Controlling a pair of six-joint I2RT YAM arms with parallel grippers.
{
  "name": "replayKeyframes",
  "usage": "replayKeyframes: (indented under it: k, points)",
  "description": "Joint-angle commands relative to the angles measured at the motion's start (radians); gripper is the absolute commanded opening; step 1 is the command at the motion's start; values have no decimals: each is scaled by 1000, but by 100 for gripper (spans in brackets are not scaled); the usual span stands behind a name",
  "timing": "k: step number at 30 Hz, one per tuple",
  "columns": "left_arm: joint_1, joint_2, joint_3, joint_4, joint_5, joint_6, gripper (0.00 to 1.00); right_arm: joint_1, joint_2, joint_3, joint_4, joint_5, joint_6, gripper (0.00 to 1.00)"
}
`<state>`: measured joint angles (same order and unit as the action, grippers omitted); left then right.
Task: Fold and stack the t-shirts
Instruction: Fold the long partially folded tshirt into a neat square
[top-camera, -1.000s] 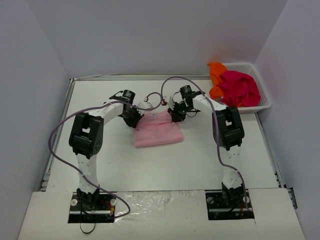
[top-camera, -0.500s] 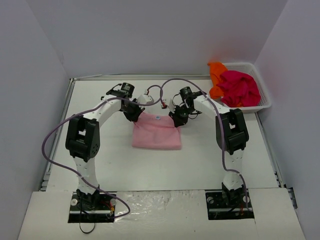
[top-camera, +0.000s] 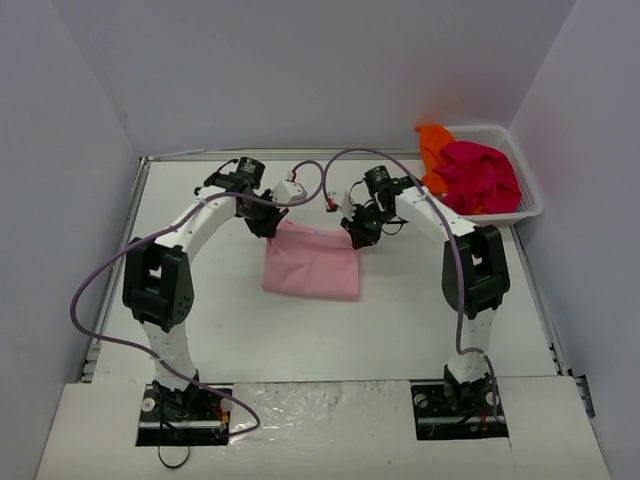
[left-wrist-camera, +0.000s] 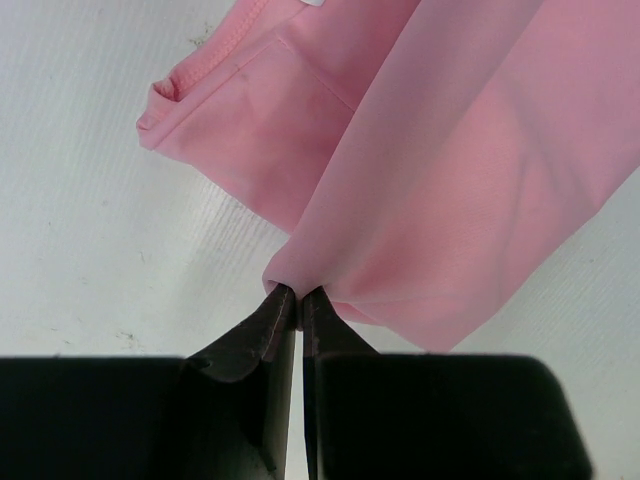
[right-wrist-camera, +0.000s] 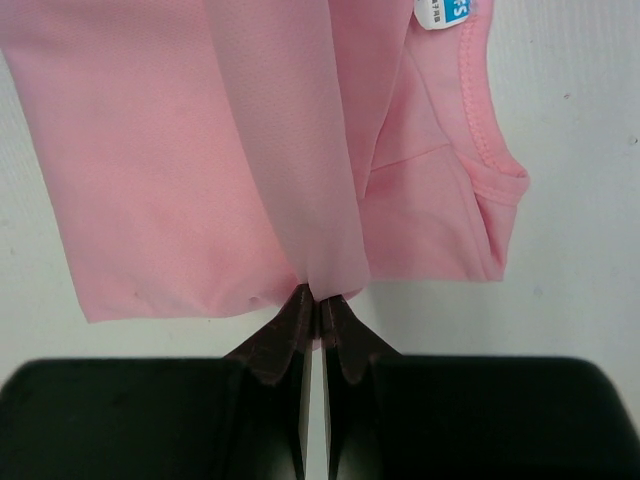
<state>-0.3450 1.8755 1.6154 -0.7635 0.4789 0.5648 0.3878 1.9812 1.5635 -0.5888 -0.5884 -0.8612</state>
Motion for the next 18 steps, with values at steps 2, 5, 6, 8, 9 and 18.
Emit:
replayKeyframes:
  k: [2,5,6,8,9,18]
  points:
    - [-2,-70,47,-49,18,9,2,3,-81,40,-89,15,-18,0]
    - [-2,-75,55,-56,18,12,2,3,-100,40,-117,19,-32,0]
    - [-2,-76,60,-57,17,12,2,3,-111,40,-121,22,-32,0]
    - [-2,-76,67,-60,17,12,2,3,-120,38,-128,24,-33,0]
    - [-2,-76,77,-62,17,12,3,3,-127,36,-128,24,-33,0]
    - [3,-56,124,-79,6,27,2,-4,-119,63,-132,30,-36,0]
